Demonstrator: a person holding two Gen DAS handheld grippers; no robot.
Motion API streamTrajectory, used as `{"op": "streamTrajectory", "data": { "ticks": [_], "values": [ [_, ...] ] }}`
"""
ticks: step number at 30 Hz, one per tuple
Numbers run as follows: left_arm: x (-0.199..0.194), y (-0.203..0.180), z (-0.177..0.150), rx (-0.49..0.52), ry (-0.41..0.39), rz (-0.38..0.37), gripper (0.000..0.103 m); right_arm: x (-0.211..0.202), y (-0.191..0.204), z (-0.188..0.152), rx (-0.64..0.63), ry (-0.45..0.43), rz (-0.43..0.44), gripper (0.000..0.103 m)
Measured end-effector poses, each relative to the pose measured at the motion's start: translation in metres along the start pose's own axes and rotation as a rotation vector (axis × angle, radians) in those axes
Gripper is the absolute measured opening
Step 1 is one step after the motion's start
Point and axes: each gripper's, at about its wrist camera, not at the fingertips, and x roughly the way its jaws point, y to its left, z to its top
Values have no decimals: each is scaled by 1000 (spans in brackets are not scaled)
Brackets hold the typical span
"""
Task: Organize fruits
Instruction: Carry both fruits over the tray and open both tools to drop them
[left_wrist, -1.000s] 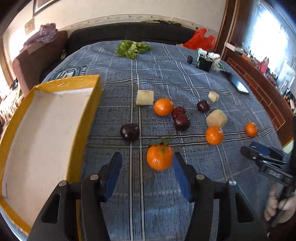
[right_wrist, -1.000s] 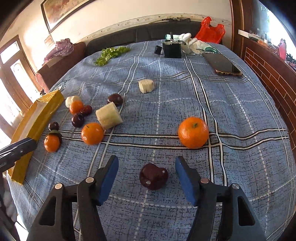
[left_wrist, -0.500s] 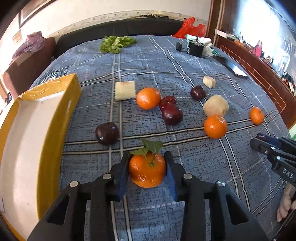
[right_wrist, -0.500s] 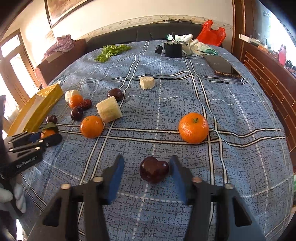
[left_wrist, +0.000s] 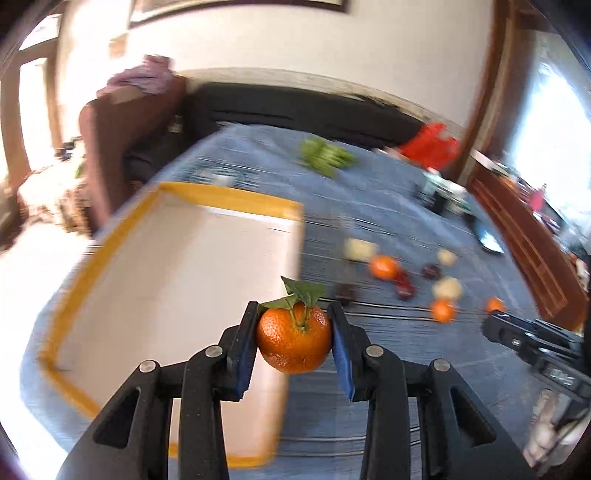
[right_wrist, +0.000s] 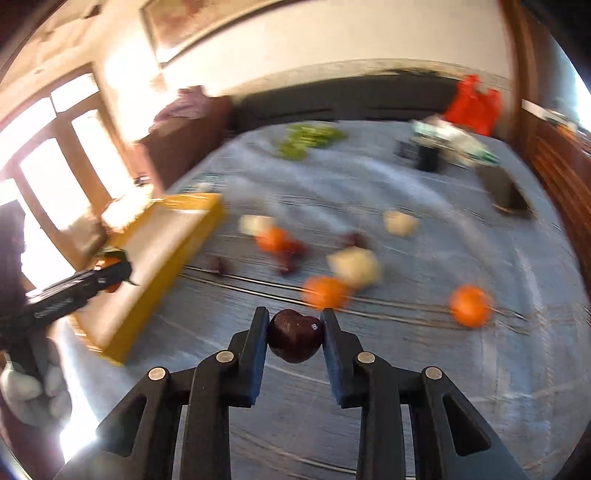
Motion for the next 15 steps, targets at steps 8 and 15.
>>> {"op": "streamTrajectory", "data": {
  "ticks": [8, 15],
  "values": [
    [-5, 120, -23, -195, 35, 211, 36, 68, 149, 13, -195, 100, 249, 32],
    [16, 155, -36, -268, 96, 221, 36, 152, 229, -12, -348, 237, 261, 32]
  ]
}}
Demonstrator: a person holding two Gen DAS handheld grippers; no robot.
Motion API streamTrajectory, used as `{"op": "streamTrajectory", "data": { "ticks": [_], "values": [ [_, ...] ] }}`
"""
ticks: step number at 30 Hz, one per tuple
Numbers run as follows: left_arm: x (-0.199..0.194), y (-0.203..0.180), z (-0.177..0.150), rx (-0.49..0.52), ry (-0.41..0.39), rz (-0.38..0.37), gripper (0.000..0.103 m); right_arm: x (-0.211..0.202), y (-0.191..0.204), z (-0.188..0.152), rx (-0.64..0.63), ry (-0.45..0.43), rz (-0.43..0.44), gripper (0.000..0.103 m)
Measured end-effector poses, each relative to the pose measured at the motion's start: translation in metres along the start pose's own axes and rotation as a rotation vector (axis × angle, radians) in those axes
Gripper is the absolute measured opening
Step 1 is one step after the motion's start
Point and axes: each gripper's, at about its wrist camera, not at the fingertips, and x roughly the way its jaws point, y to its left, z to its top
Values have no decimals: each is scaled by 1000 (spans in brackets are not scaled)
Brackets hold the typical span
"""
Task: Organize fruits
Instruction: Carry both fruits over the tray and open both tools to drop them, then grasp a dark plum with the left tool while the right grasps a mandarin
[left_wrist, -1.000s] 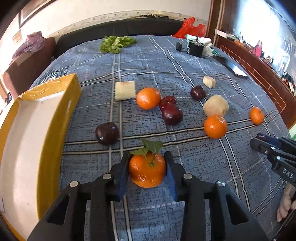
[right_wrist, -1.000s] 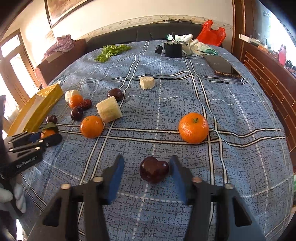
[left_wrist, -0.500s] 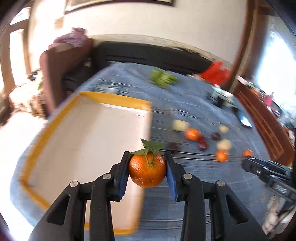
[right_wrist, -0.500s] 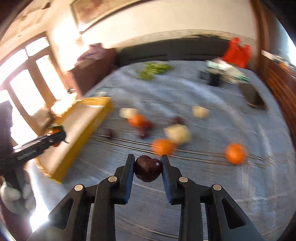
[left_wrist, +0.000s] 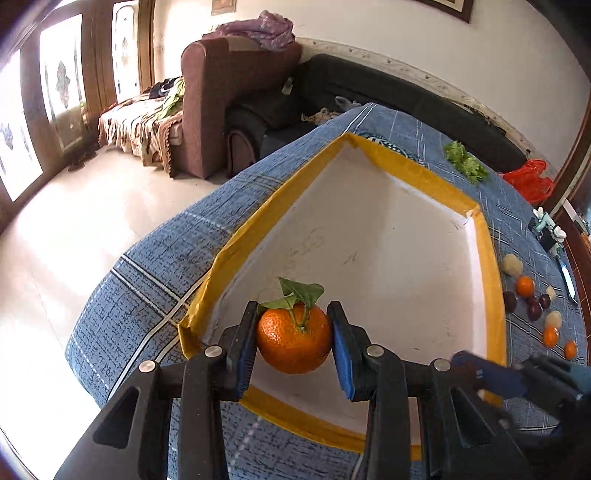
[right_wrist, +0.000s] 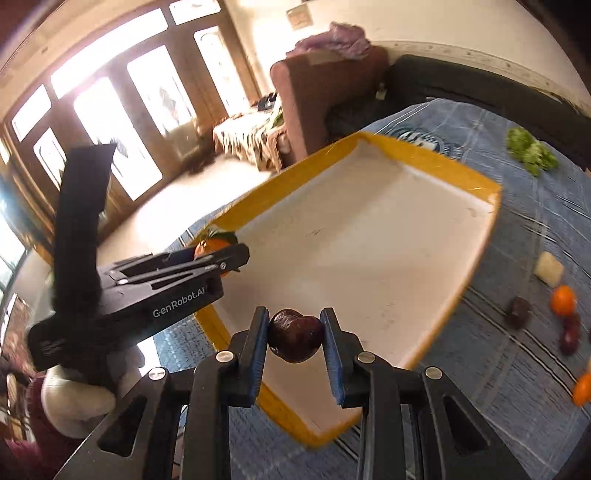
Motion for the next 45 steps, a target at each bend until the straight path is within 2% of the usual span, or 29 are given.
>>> {"op": "streamTrajectory", "data": {
  "ticks": [3, 6, 9, 12, 14, 17, 20, 24, 29, 32, 38, 45],
  "values": [
    [1, 2, 0, -9, -4, -14, 36, 19, 2, -2, -2, 30, -8, 32],
    [-1, 5, 2, -30, -7, -40, 46, 29, 3, -5, 6, 50, -12, 34],
    [-13, 7, 4, -37, -39, -37, 49, 27, 8, -6, 0, 40, -16, 34],
    [-32, 9, 4, -51, -75, -42, 54, 9, 8, -3, 16, 7, -10, 47],
    [-44, 11, 3, -64, -97, -51, 61, -8, 4, -3, 34, -25, -5, 49],
    [-57, 7, 2, -77, -116, -64, 64, -40, -7, -12, 60, -85, -31, 50],
    [-59, -5, 1, -66, -99, -83, 65, -75, -35, -28, 124, -137, -72, 52],
    [-62, -35, -6, -36, -63, -162, 70, -125, -86, -62, 230, -185, -164, 52],
    [-61, -97, -22, 82, -12, -251, 71, -188, -169, -118, 403, -231, -308, 54],
    [-58, -128, -32, 136, 20, -306, 71, -209, -208, -148, 509, -247, -345, 54],
    [-44, -164, -51, 205, 132, -390, 71, -213, -231, -176, 601, -261, -342, 53],
    [-34, -188, -59, 266, 147, -419, 71, -201, -232, -155, 562, -256, -372, 53]
  ]
}}
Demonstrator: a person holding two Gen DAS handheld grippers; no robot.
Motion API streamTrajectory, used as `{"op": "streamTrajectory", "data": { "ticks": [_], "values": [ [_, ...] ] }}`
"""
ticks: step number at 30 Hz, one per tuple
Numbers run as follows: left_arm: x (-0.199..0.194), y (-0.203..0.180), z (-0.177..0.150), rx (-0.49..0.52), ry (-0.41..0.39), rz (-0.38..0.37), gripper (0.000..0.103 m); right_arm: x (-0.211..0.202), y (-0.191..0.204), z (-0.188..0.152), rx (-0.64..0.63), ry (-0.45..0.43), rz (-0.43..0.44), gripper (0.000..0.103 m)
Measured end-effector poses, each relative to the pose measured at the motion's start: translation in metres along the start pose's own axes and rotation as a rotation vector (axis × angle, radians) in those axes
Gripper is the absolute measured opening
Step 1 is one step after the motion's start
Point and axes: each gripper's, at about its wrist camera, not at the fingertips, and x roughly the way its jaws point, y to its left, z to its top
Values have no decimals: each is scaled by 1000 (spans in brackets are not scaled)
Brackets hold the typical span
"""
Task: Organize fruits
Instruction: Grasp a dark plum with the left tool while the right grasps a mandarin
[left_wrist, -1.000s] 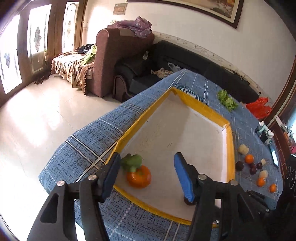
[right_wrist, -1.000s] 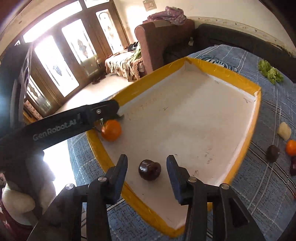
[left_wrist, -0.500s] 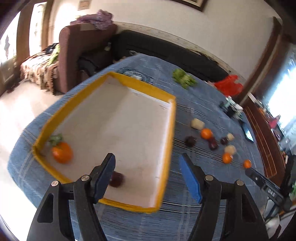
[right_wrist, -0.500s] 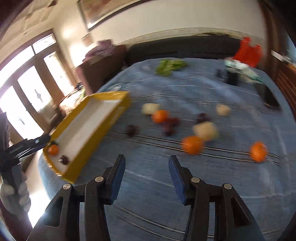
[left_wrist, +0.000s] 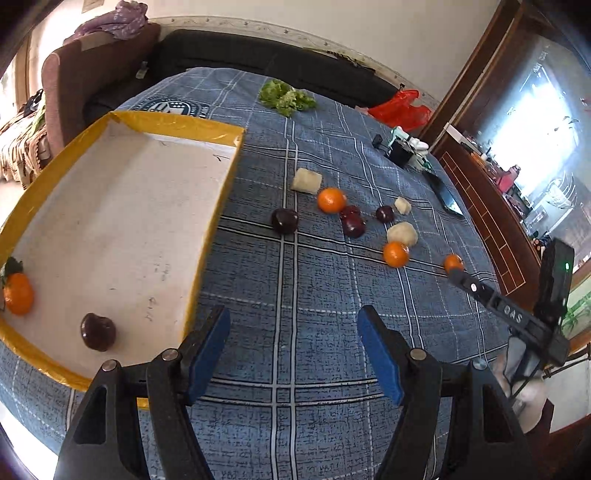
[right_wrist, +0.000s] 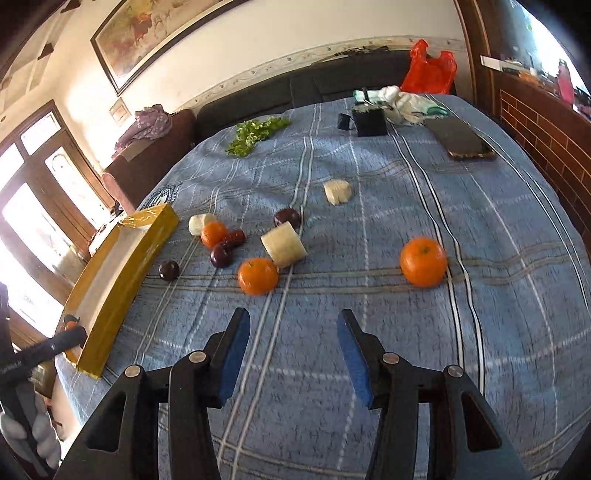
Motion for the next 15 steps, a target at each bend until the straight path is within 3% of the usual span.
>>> {"op": "streamTrajectory", "data": {
  "ticks": [6, 15],
  "values": [
    [8, 0, 5, 15, -2, -8, 71, 45, 29, 18, -64, 54, 20, 54],
    [40, -19, 41, 125, -5, 91, 71, 88, 41, 19, -79, 65, -16, 55]
  ]
}}
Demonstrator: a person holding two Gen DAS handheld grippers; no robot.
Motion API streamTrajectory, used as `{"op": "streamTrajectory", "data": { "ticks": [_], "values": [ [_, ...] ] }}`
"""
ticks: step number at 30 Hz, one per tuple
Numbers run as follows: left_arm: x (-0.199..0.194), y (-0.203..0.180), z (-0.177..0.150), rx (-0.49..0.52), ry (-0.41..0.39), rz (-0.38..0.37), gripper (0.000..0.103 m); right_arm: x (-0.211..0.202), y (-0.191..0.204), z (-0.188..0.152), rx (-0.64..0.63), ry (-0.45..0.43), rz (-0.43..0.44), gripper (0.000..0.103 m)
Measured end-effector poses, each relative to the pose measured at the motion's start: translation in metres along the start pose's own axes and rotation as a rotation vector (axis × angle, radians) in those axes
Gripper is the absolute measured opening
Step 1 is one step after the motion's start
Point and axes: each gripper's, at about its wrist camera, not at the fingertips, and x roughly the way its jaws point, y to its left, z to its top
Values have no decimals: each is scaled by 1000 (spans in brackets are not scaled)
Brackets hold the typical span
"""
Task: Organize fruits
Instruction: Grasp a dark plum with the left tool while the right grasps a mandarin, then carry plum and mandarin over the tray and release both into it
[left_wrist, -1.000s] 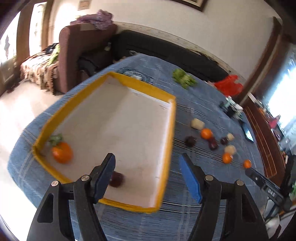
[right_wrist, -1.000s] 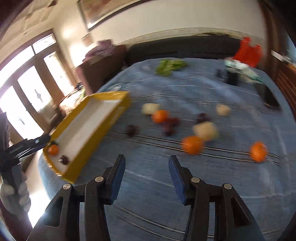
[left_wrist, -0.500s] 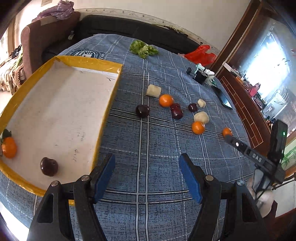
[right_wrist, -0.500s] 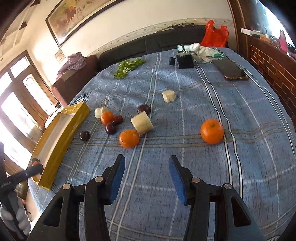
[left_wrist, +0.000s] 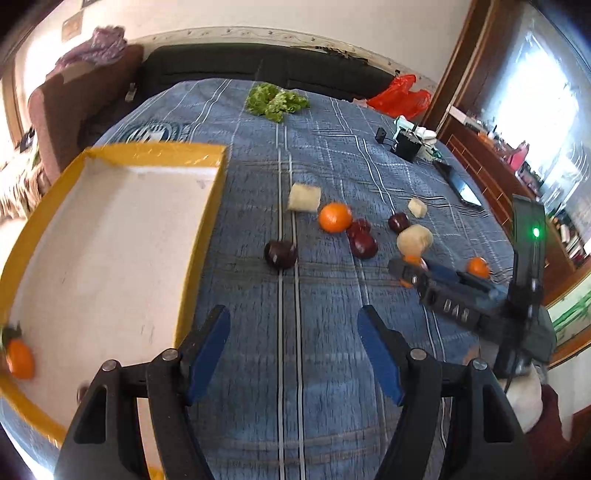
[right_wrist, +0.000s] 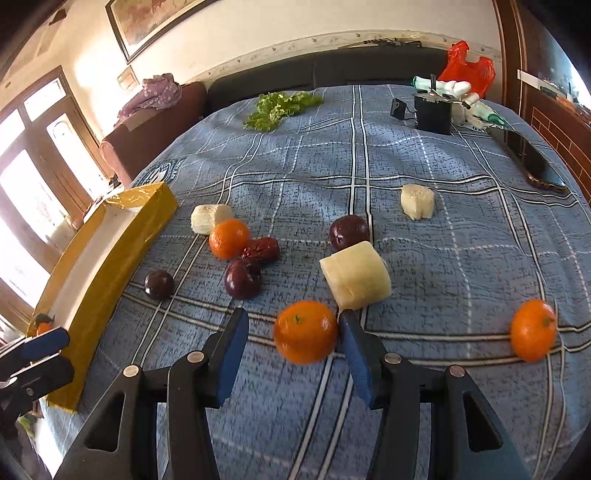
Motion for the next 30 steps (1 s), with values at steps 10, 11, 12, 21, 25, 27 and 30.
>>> {"op": "streamTrajectory", "data": {
  "ticks": [10, 11, 12, 21, 25, 27, 30],
  "values": [
    [79, -9, 39, 82, 70, 107, 68, -1, -13, 1, 64, -7, 67, 38],
    [85, -9, 39, 86, 79, 123, 64, -1, -13, 0, 65, -6, 70, 38],
    [87, -11, 38, 105, 68, 156, 59, -1, -14, 0, 66, -4, 73, 38],
    [78, -12, 25, 64, 33, 119, 28, -3, -11, 0, 50, -8, 58, 39],
    [55, -11, 20, 27, 5, 102, 28, -7, -4, -3, 16, -16, 46, 39],
    [39, -10, 17, 37, -25, 130, 28, -10, 0, -5, -2, -24, 52, 39],
    [17, -2, 15, 5, -55, 162, 28, -16, 6, -7, -22, -40, 93, 39]
  ]
}}
